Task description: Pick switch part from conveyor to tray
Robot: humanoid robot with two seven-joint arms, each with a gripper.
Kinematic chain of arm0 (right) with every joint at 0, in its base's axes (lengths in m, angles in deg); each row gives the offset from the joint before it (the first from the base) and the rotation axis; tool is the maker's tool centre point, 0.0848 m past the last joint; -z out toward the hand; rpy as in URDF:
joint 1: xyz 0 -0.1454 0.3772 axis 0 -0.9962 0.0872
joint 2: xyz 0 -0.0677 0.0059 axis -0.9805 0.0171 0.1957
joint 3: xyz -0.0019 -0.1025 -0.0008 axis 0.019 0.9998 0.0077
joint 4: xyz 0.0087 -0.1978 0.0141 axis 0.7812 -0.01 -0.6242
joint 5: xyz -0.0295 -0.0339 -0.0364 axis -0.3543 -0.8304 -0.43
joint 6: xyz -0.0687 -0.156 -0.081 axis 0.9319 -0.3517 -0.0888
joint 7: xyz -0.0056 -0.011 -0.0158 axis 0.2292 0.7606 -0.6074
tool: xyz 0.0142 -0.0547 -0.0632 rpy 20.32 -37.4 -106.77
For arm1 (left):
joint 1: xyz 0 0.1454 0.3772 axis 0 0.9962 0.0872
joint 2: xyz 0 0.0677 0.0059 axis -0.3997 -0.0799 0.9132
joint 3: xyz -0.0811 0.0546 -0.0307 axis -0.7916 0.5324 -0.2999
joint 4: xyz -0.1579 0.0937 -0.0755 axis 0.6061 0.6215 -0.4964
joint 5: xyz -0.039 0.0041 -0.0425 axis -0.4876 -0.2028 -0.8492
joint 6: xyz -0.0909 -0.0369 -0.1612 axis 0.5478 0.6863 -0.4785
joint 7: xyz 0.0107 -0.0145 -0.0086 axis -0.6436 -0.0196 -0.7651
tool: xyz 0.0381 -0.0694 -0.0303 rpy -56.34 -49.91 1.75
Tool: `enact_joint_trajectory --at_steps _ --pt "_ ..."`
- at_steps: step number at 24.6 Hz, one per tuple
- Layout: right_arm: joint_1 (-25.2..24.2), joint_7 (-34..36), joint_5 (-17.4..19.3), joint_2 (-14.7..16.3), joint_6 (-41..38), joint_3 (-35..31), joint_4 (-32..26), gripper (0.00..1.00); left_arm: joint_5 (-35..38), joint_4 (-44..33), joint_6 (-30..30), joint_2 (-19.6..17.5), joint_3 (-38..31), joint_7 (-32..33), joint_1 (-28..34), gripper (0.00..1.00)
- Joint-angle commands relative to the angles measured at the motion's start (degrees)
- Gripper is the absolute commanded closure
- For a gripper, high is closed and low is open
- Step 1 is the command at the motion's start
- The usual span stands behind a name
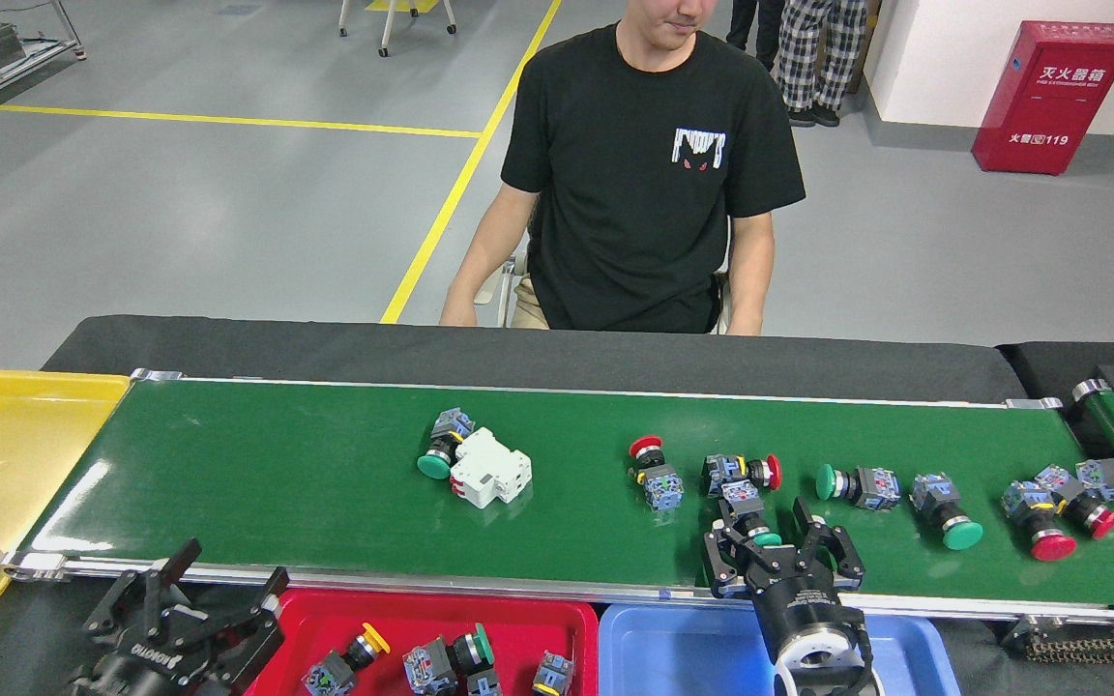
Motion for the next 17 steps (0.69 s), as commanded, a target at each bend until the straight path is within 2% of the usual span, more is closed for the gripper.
enact_joint_trajectory --at_steps 1,5,7,10,11,12,13,14,17 --pt "0.91 -0.21 -0.02 0.39 -2.53 -0.01 -0.59 0.98 1.10 3.39 2.75 -0.27 1.96 -0.14 -3.85 0.00" --pt "0.03 -0.12 0.69 0.30 -8.24 -0.01 -3.23 0.98 1.54 13.23 3.19 -0.54 2.84 -0.23 -10.97 0.00" --pt "-1.99 -0.03 2.36 0.30 -16.14 0.08 -6.91 0.98 1.62 17.97 3.36 -0.62 3.10 -0.32 -14.04 0.00" --pt "-4.98 0.32 2.36 0.22 -28.45 2.62 -11.75 0.97 1.62 22.19 3.71 -0.89 4.07 -0.41 -16.68 0.00" --pt "-5.51 0.76 2.44 0.30 -33.11 4.65 -12.63 0.82 1.62 22.90 4.24 -0.89 4.42 -0.41 -17.12 0.00" --pt "-5.60 1.46 2.36 0.22 -36.54 6.23 -12.81 0.49 1.62 23.25 4.95 -0.98 4.77 -0.49 -17.12 0.00" --pt "-5.60 2.08 2.18 -0.05 -38.65 7.81 -12.72 0.03 1.62 23.69 5.47 -0.98 5.47 -0.67 -17.21 0.00" --pt "-5.51 2.25 2.18 -0.05 -39.88 9.48 -12.72 0.00 1.62 24.04 6.00 -0.98 6.53 -1.20 -17.30 0.00" --pt "-5.16 2.25 2.18 0.04 -41.64 11.41 -12.11 0.00 1.62 24.22 7.67 -0.98 8.55 -1.55 -17.56 0.00"
